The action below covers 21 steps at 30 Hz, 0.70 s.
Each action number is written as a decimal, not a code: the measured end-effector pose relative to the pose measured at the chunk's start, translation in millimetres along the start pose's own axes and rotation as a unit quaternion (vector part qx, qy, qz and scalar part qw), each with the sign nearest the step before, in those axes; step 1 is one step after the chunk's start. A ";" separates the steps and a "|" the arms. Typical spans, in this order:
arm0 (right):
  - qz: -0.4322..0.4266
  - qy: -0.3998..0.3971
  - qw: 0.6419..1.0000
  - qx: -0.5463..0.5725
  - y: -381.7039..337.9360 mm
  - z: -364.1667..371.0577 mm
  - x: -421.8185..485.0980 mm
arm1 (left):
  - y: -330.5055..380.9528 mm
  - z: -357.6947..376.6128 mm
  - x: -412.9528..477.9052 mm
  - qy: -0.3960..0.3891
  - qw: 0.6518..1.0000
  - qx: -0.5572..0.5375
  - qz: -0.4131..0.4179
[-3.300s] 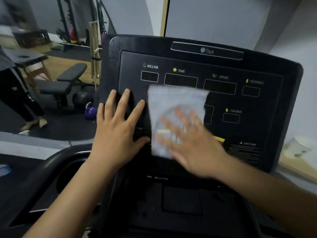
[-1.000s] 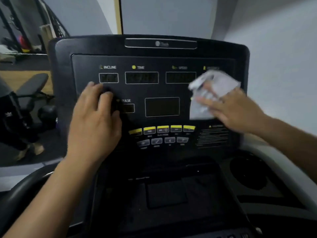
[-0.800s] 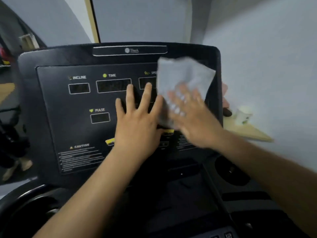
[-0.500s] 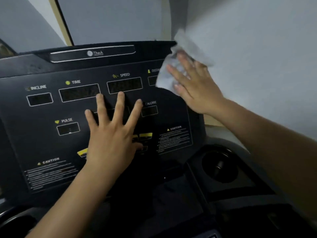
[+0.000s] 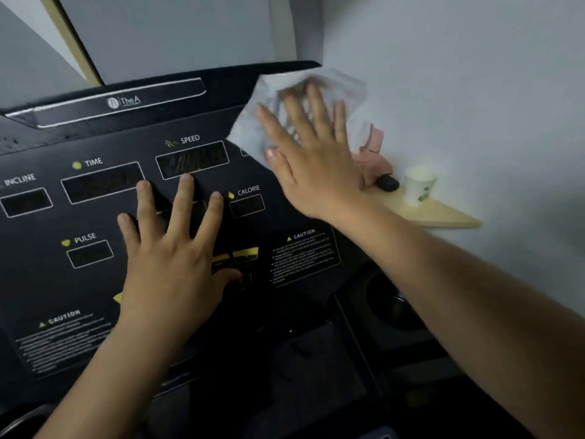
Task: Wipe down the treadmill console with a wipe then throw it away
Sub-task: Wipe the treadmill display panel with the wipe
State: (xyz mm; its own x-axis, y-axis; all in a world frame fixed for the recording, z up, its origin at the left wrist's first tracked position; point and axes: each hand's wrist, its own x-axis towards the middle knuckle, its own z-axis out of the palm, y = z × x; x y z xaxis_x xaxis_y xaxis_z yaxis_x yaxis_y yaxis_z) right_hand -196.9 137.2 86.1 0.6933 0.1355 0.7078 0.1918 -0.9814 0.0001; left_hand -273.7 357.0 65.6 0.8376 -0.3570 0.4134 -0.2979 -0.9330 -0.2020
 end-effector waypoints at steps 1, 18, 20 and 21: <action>-0.036 -0.010 0.999 -0.004 -12.2 1.9 -8.8 | -0.5 0.1 -0.3 -0.001 1.000 -0.002 -0.001; -0.293 -0.070 0.953 0.025 -110.5 6.1 -8.1 | -46.8 -23.0 -67.6 0.006 0.979 -0.067 -0.191; -0.412 -0.096 0.906 0.022 -120.6 5.6 -10.8 | -82.7 -15.6 -83.0 -0.004 0.971 -0.069 -0.229; -0.431 -0.103 0.897 0.003 -113.7 5.1 -0.6 | -93.8 -8.4 -89.4 -0.001 0.975 -0.073 -0.210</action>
State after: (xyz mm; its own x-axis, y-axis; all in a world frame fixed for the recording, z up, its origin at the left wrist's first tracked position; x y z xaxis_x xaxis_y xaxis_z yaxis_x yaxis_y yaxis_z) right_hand -215.5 249.4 82.1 0.3996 0.8658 0.3013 0.7214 -0.4998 0.4793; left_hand -324.5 476.1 55.1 0.9008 0.0573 0.4304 0.0093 -0.9936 0.1128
